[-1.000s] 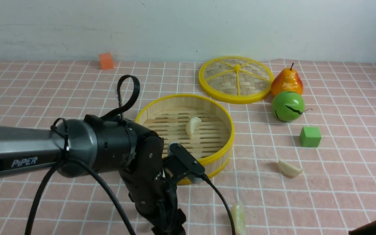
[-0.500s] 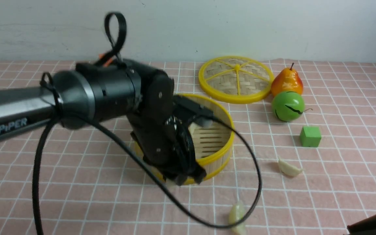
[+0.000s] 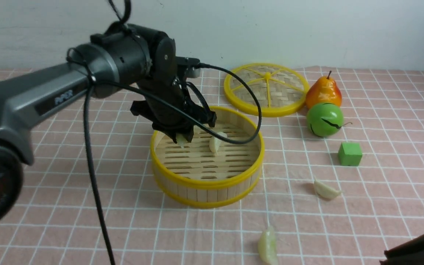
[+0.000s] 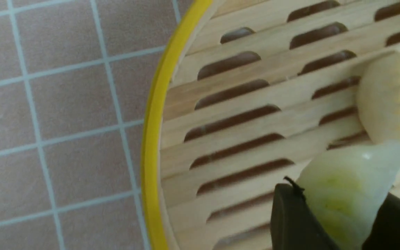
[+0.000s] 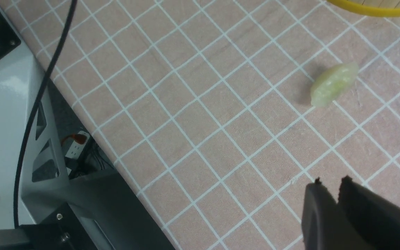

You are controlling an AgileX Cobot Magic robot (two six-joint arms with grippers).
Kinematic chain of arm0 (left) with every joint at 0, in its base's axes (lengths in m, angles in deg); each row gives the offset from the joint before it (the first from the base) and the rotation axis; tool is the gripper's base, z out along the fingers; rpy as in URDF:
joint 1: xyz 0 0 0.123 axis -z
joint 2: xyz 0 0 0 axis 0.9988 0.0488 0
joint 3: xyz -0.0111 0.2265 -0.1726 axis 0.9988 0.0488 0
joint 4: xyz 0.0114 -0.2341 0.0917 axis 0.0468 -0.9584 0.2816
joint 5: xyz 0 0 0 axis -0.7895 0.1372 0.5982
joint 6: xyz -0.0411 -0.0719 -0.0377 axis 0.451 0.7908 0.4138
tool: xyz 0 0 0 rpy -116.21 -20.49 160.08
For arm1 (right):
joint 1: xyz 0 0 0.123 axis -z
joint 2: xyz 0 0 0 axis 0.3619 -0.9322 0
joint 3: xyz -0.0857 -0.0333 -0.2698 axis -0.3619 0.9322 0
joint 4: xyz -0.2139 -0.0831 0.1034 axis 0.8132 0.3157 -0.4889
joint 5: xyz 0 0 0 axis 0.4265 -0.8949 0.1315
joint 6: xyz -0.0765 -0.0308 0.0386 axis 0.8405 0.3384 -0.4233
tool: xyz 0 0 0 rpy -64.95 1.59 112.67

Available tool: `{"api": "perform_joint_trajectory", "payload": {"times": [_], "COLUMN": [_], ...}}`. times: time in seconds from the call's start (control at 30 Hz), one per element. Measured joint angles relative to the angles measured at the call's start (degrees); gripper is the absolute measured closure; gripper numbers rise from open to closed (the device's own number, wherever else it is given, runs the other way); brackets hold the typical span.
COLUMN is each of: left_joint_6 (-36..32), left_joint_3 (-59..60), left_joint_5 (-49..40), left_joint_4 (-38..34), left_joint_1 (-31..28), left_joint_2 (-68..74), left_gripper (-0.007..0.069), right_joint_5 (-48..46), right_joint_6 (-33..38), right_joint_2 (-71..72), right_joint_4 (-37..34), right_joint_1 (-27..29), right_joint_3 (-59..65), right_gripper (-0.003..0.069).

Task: Put the dumplings into the steamer on the table with the pink tablecloth.
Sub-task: 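Place the dumpling into the bamboo steamer basket with the left gripper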

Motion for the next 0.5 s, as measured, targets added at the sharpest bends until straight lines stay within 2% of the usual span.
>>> {"api": "perform_joint_trajectory", "payload": {"times": [0.2,0.37,0.4,0.43,0.5], "left_joint_6": [3.93,4.57,4.57,4.57,4.57], "left_joint_3": [-4.30,-4.86,-4.89,-5.64,-6.22], "left_joint_5": [0.29,0.39,0.22,-1.37,-2.87], "left_joint_4": [3.45,3.74,3.74,3.74,3.74], "left_joint_1": [0.00,0.00,0.00,0.00,0.00], "left_joint_2": [6.30,6.80,6.80,6.40,6.09], "left_gripper": [0.0404,0.0279,0.0273,0.0230,0.0216], "right_joint_5": [0.10,0.10,0.10,0.10,0.10], "right_joint_6": [-2.06,-2.71,-2.80,-3.39,-3.91], "right_joint_2": [-1.50,-2.32,-2.34,-2.76,-2.99], "right_joint_4": [0.00,0.46,0.58,1.51,2.15], "right_joint_1": [0.00,0.00,0.00,0.00,0.00], "right_joint_3": [0.00,0.00,0.00,0.00,-0.05], "right_gripper": [0.0575,0.0575,0.0575,0.0575,0.0575]}}
